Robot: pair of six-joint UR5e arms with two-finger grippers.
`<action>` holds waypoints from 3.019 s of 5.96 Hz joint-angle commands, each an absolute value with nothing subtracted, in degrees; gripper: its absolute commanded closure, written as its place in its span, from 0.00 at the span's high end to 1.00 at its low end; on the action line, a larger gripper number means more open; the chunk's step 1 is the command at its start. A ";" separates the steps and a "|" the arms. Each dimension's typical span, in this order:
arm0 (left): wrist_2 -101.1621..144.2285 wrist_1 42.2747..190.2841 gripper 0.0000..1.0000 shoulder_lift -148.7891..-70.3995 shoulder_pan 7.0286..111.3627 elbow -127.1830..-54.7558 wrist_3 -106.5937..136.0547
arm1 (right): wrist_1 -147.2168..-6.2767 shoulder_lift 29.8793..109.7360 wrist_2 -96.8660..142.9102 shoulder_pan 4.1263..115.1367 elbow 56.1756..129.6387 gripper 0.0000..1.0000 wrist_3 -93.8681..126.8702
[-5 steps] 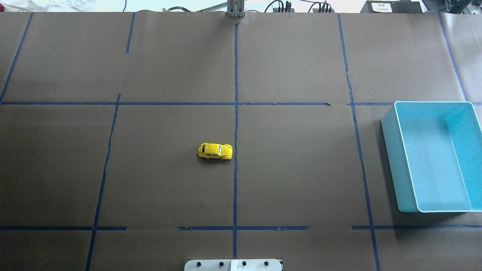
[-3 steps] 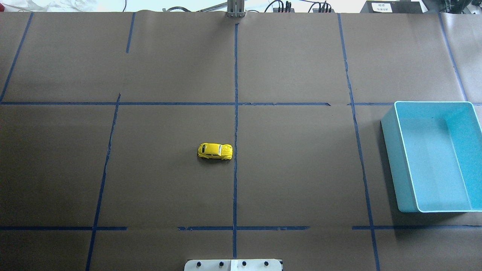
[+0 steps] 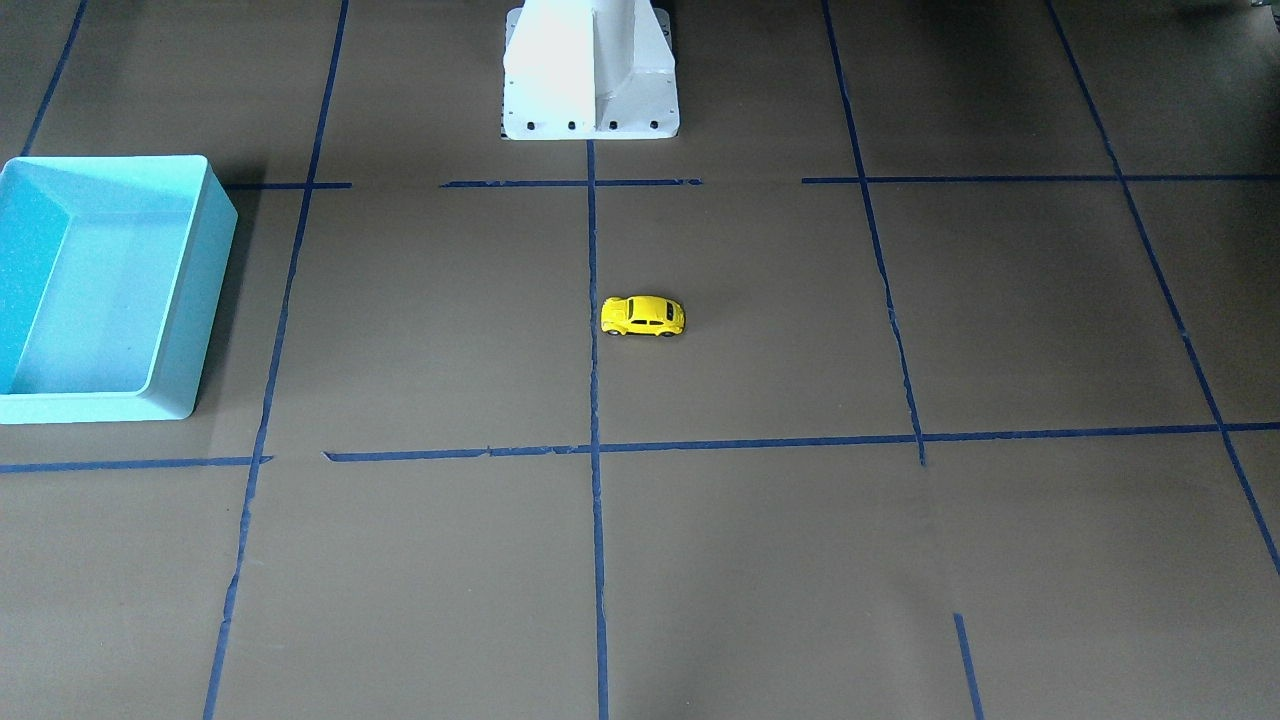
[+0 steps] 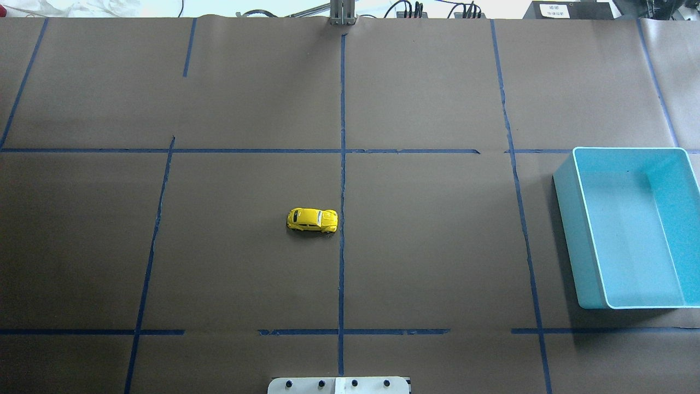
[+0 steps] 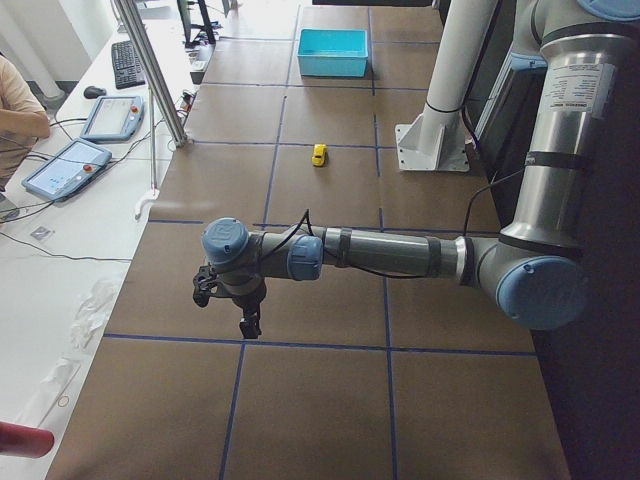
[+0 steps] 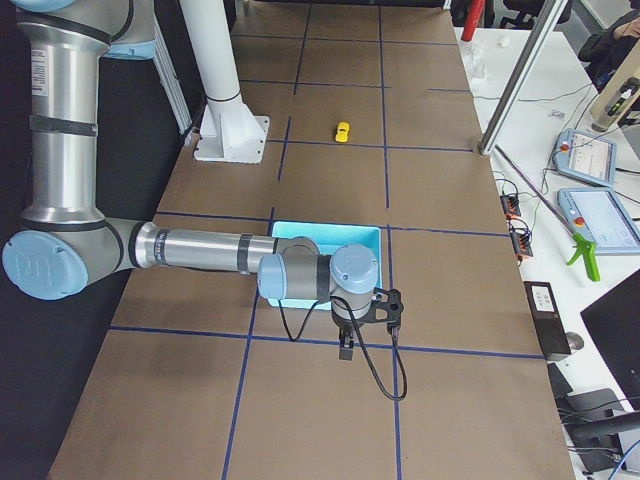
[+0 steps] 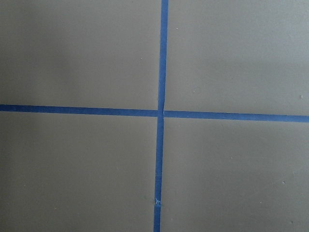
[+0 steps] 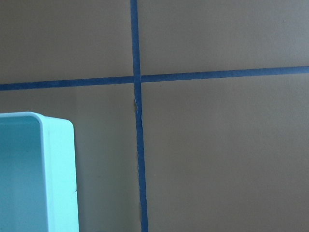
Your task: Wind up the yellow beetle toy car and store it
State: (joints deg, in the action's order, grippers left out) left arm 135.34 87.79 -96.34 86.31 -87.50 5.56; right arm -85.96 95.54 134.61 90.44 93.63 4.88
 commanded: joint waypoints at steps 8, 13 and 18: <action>134.82 88.06 1.00 -96.41 84.13 -98.77 5.80 | -85.96 95.45 134.65 90.44 93.69 1.00 5.01; 134.12 86.75 1.00 -95.11 58.04 -123.65 5.63 | -85.87 95.27 134.56 90.44 93.43 1.00 4.92; 118.42 72.90 1.00 -114.98 34.37 -118.34 5.45 | -85.87 95.27 134.65 90.44 93.60 1.00 4.66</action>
State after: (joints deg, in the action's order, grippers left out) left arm 121.87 77.14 -108.82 36.94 -121.14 5.52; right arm -85.87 95.27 134.58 90.44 93.53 4.81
